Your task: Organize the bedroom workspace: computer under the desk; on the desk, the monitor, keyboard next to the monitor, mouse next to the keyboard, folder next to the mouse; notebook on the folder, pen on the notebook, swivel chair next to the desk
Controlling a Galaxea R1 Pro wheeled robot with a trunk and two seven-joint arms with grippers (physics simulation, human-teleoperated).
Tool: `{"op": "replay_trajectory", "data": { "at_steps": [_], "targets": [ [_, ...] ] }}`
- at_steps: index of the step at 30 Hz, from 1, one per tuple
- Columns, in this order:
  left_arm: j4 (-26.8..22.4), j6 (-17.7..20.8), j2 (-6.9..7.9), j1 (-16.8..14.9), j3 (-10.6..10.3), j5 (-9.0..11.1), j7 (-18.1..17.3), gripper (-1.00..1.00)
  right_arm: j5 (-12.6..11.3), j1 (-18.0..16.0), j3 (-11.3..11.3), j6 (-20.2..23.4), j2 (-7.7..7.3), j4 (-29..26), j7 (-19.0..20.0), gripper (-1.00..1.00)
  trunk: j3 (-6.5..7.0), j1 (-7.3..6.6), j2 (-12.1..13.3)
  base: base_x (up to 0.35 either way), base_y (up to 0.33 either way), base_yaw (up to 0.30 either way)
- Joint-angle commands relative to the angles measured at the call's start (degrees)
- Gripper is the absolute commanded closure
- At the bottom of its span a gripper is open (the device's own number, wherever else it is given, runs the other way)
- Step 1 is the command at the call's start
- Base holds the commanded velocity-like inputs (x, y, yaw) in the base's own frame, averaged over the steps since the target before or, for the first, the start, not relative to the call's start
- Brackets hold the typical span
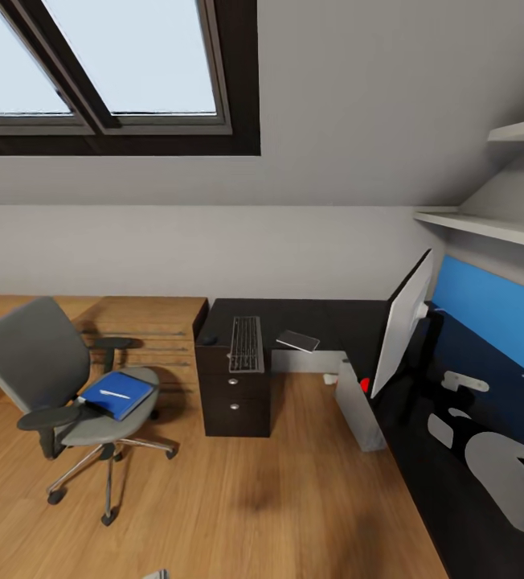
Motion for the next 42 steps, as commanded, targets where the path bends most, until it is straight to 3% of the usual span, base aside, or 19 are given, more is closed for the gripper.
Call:
{"op": "replay_trajectory", "data": {
  "at_steps": [1, 19, 42],
  "targets": [
    [-0.05, -0.41, 0.09, -0.08, -0.45, 0.61, 0.39, -1.00, -0.38, -0.08, -0.01, -0.31, -0.01, 0.11, 0.10, -1.00, -0.08, 0.02, -0.06, 0.054, 0.000, 0.000],
    [0.11, -0.37, 0.01, -0.08, -0.48, 0.64, 0.33, -1.00, -0.38, -0.08, -0.01, -0.31, -0.02, 0.11, 0.10, -1.00, -0.08, 0.02, -0.06, 0.165, -0.002, 0.000],
    [0.11, -0.32, 0.00, -0.08, -0.61, 0.72, 0.31, -1.00, -0.38, -0.08, -0.01, -0.33, -0.02, 0.11, 0.10, -1.00, -0.08, 0.02, -0.06, 0.074, -0.057, 0.000]
  ]
}}
